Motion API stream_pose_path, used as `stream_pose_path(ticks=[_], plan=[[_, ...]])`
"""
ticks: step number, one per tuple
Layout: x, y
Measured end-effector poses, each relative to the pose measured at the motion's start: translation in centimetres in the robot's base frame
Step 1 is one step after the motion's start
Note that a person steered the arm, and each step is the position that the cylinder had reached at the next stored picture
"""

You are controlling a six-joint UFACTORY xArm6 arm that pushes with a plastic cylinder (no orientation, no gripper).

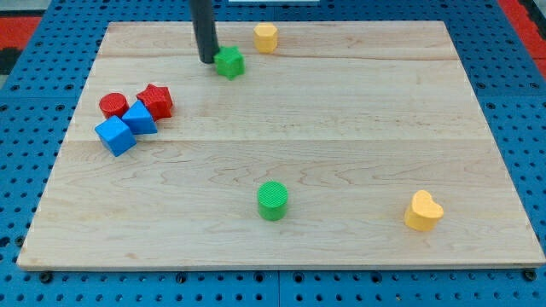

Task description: Push the green blocks towards the heart

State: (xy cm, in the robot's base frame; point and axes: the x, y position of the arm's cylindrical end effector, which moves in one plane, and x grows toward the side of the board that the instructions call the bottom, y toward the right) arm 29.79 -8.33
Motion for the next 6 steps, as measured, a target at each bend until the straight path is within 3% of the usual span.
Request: stream_pose_path(ticks=[1,2,4,6], plan=[[1.8,3.9],[-0.5,3.9],[1.6,10.2],[1.9,10.7]])
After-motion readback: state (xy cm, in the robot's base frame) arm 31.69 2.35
